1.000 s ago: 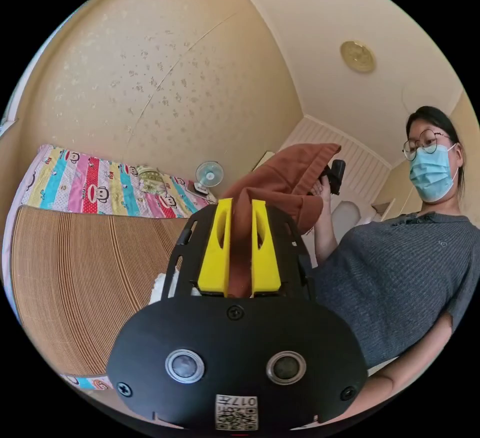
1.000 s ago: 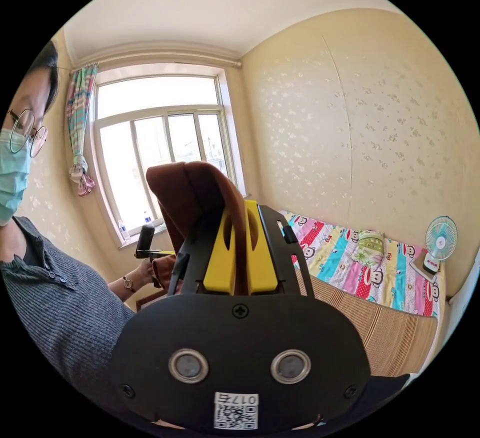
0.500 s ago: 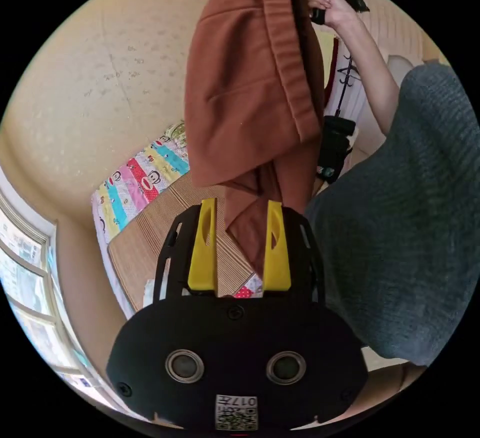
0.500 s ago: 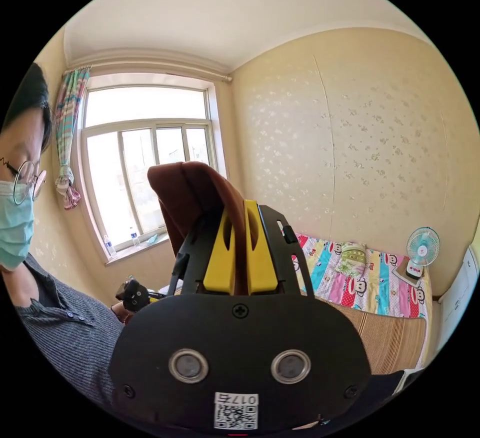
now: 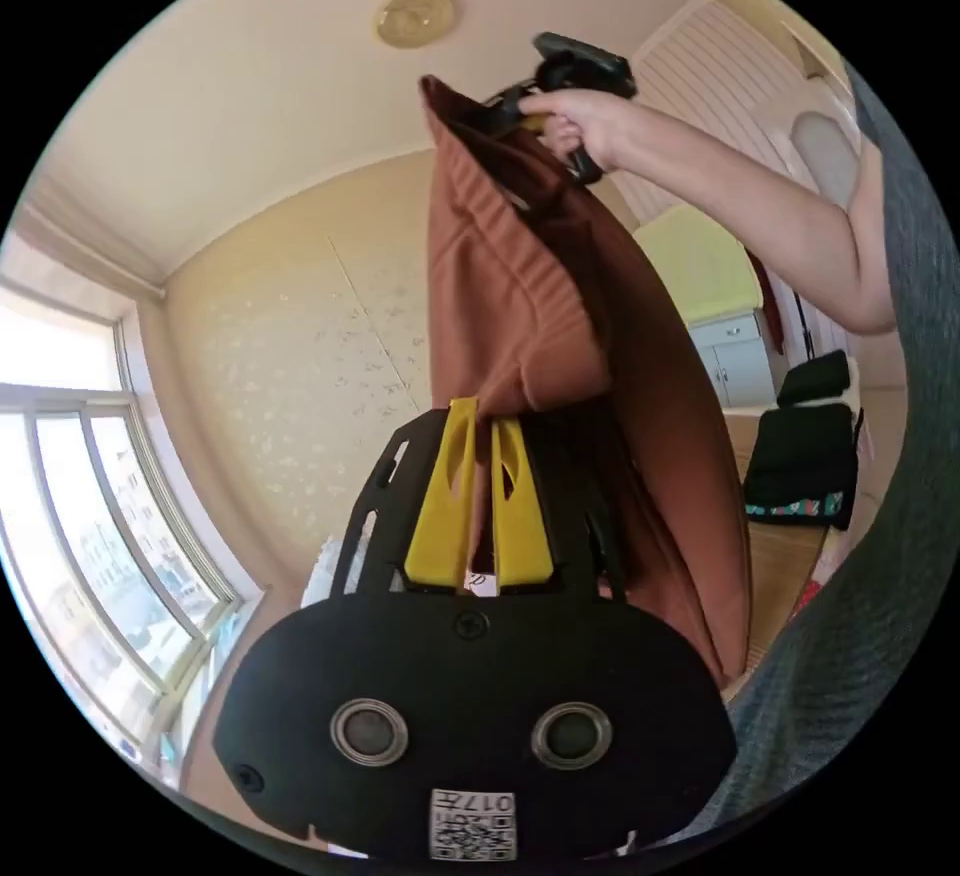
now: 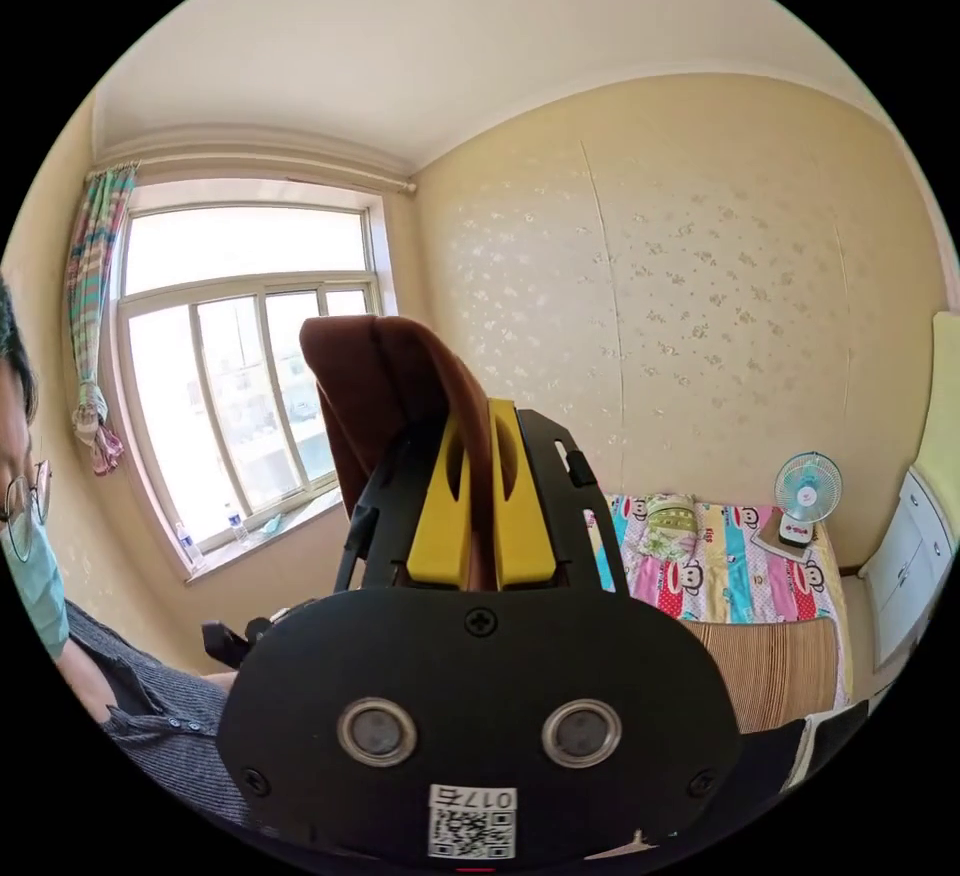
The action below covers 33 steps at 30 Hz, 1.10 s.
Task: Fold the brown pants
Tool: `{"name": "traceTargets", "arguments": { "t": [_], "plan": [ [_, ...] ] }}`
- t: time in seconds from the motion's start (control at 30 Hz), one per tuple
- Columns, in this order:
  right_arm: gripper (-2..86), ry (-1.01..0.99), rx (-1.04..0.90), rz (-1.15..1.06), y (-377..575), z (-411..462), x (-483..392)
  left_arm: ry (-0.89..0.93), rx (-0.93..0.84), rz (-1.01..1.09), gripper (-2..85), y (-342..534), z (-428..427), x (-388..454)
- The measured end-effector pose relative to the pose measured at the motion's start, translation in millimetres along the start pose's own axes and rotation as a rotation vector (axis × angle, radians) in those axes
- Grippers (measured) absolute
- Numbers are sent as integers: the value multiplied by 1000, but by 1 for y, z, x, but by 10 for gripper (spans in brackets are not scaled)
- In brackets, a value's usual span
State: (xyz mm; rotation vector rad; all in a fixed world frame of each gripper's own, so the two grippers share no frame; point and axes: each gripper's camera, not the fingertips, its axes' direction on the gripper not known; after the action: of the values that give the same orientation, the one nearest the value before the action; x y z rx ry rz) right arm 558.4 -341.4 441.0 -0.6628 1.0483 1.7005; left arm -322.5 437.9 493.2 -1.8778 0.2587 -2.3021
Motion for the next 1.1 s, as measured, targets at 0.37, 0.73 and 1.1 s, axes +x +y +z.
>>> {"name": "traceTargets", "arguments": {
  "t": [0.37,0.73,1.1],
  "plan": [
    [34,-317,49,-242,-18,-107,27,496,371,-675,0,-111,-79,-283],
    [17,-257,-51,-159,-64,-71,79,548,464,-615,2,-196,-77,-338],
    [21,22,-315,139,-210,330,374,511,-113,-889,39,-217,326,-534]
  ]
}}
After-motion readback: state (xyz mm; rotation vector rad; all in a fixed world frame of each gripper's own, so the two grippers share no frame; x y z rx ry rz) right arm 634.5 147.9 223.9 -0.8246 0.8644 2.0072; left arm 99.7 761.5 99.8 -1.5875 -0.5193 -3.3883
